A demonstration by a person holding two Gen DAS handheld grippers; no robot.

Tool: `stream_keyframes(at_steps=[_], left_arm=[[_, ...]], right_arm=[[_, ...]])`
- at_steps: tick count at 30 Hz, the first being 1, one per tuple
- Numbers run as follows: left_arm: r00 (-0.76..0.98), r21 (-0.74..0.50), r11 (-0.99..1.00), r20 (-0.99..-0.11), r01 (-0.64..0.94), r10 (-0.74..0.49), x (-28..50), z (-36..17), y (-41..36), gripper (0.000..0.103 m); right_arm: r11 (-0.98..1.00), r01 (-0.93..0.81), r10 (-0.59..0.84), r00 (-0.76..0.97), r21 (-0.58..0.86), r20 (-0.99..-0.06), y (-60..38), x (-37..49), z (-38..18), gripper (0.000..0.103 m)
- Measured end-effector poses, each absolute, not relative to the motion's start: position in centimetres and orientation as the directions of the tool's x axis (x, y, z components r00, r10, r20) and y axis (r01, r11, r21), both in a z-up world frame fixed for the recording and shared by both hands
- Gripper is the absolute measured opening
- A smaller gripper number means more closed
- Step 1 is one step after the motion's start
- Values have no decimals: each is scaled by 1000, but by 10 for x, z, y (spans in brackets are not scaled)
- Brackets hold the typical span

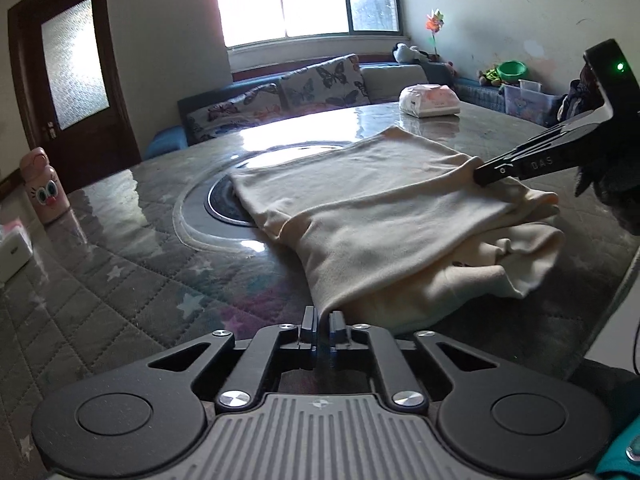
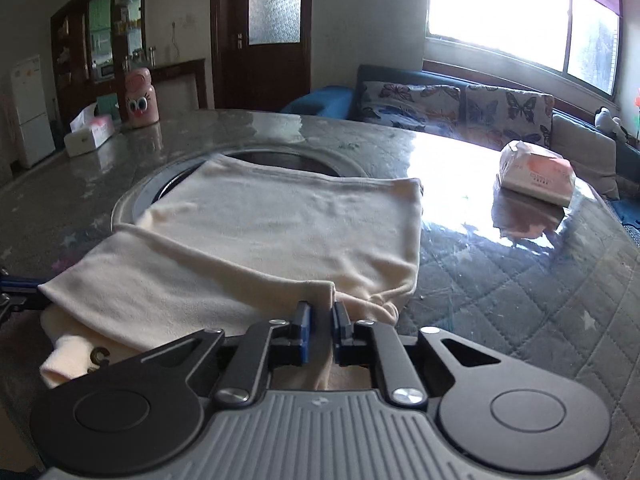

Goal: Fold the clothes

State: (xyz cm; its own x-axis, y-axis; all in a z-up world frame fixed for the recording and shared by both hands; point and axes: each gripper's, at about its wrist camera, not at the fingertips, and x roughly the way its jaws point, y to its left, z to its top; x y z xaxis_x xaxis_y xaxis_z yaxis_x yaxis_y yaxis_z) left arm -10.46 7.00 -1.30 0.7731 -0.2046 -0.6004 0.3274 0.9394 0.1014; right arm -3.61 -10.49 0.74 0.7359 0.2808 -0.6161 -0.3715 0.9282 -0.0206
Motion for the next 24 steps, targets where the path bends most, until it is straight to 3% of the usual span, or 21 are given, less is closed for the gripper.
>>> stream_keyframes(at_steps=[4, 5, 8, 14, 24], left_arm=[[768, 48, 940, -592, 338, -246, -106, 3, 85, 21], [773, 39, 943, -583, 332, -248, -105, 9, 88, 25], [791, 1, 951, -554, 310, -258, -96, 23, 94, 26], [785, -145, 939, -517, 312, -341, -49, 27, 75, 27], [742, -135, 952, -600, 274, -299, 8, -14, 53, 29]], right_arm=[[921, -388, 303, 750, -20, -588, -109, -41, 19, 12], [918, -396, 315, 747, -11, -585, -109, -40, 20, 16], [909, -417, 350, 739, 18, -576, -109, -39, 23, 28], [901, -429, 385, 719, 66, -578, -101, -32, 9, 29], [902, -430, 370, 719, 41, -588, -98, -26, -7, 28]])
